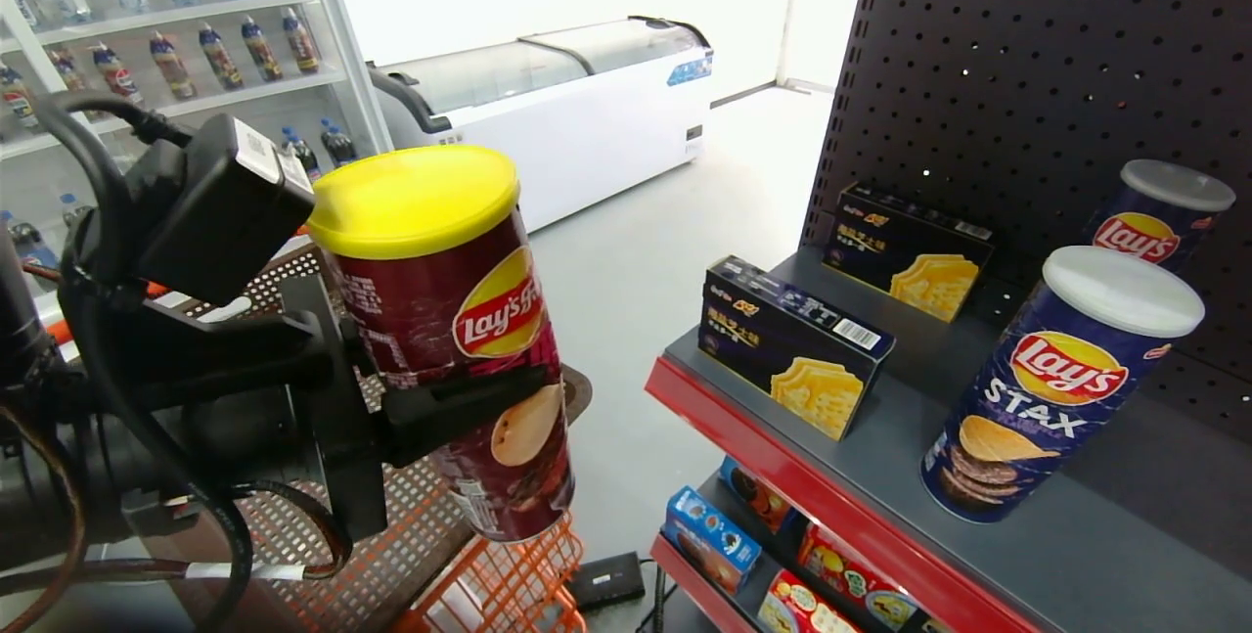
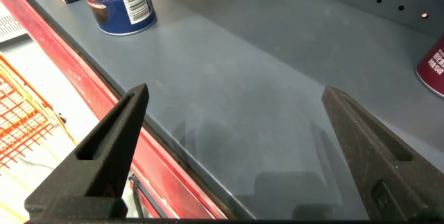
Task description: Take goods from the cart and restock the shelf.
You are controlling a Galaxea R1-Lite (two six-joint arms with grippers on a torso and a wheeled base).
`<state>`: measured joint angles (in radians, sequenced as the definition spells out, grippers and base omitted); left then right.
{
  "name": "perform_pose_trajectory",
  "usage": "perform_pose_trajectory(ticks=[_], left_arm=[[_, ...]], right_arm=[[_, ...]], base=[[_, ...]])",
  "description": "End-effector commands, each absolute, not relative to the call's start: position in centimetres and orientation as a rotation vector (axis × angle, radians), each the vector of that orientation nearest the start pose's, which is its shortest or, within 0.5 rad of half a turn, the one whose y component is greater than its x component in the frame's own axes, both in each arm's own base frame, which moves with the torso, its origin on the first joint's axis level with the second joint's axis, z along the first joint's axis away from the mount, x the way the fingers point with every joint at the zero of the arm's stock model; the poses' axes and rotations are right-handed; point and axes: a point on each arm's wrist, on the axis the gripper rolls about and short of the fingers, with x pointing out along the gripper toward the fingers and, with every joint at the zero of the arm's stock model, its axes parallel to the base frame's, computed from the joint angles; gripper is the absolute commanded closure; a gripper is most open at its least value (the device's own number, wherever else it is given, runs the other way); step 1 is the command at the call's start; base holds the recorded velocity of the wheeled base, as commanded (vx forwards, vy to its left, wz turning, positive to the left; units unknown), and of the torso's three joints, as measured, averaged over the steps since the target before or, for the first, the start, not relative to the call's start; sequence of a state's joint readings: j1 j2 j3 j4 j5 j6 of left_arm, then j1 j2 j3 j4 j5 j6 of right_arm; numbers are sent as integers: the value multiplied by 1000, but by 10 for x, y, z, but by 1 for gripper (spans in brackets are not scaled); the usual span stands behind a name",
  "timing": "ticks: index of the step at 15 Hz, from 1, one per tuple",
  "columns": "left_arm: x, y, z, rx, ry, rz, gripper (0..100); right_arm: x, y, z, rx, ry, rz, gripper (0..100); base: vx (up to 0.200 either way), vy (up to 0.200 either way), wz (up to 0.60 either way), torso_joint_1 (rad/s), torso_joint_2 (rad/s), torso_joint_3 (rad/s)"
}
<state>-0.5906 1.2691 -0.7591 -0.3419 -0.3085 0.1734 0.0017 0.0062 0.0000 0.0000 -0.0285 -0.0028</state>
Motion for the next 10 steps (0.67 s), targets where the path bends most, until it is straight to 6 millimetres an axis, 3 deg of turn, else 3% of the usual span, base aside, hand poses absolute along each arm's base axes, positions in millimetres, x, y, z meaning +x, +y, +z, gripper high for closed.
perform_pose_trajectory(ticks=[1,10], left_arm=[[161,-120,248,188,99,-928,100],[157,-123,247,190,96,-975,100]], right_arm=[[-22,-1,76,-3,8,-26,0],[-22,-1,76,-3,8,-26,0]], base=[[0,0,0,0,0,0],[0,0,0,0,0,0]])
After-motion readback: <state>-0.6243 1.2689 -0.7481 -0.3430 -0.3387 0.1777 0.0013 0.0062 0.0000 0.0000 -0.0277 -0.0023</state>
